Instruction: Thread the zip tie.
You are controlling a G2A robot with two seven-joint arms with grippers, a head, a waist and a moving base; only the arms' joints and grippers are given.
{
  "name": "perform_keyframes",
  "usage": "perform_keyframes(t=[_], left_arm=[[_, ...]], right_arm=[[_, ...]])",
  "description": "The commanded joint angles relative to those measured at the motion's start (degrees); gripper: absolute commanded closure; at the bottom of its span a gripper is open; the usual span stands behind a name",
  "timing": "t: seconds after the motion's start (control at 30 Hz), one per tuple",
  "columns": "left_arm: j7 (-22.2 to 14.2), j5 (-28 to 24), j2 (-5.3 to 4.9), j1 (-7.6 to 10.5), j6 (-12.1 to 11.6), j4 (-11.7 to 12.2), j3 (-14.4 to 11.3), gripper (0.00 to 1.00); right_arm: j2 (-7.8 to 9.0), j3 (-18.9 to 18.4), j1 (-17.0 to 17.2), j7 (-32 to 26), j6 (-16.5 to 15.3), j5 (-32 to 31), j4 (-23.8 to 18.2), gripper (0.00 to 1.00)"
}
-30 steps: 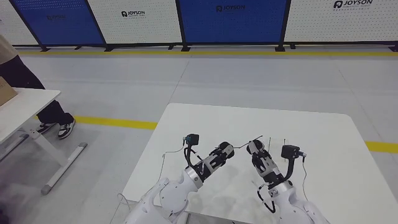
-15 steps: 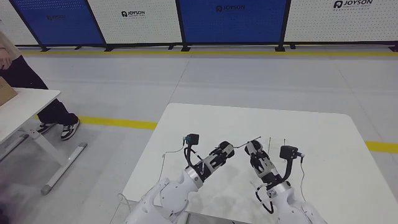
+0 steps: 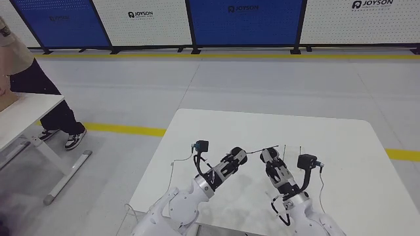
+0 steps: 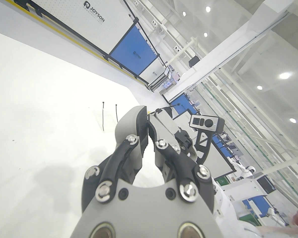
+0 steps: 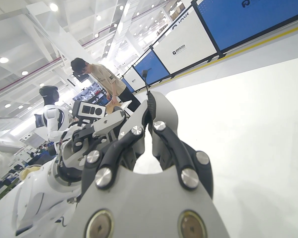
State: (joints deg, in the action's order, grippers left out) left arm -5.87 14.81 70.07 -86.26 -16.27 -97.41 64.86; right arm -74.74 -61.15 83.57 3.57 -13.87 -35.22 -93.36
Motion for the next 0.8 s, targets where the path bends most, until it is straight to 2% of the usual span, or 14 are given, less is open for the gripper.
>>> perform_keyframes(t=[0.0, 0.23, 0.3, 0.63, 0.77], left_arm=[[0.2, -0.03, -0.01, -0.04, -0.05, 0.0, -0.02, 1.0], [0.44, -0.11, -0.03, -0.1, 0.01, 0.11, -0.11, 1.0], [0.48, -0.1, -0.04, -0.09, 0.05, 0.1, -0.15, 1.0], [0.79, -0.03, -0.07, -0.07, 0.3, 0.15, -0.35, 1.0], [0.95, 0.02, -0.04, 0.01, 0.52, 0.28, -0.59, 1.0]], right_arm=[[0.0, -0.03, 0.06, -0.35, 0.12, -0.47, -0.17, 1.0], [0.02, -0.28, 0.39, -1.32, -0.37, -1.1, -0.38, 0.99], [0.01, -0.35, 0.45, -1.55, -0.41, -1.14, -0.48, 0.91], [-0.04, -0.73, 0.81, -1.89, -0.97, -1.39, -0.63, 0.71], [-0.02, -1.04, 1.15, -1.41, -1.46, -1.62, -0.68, 0.69]])
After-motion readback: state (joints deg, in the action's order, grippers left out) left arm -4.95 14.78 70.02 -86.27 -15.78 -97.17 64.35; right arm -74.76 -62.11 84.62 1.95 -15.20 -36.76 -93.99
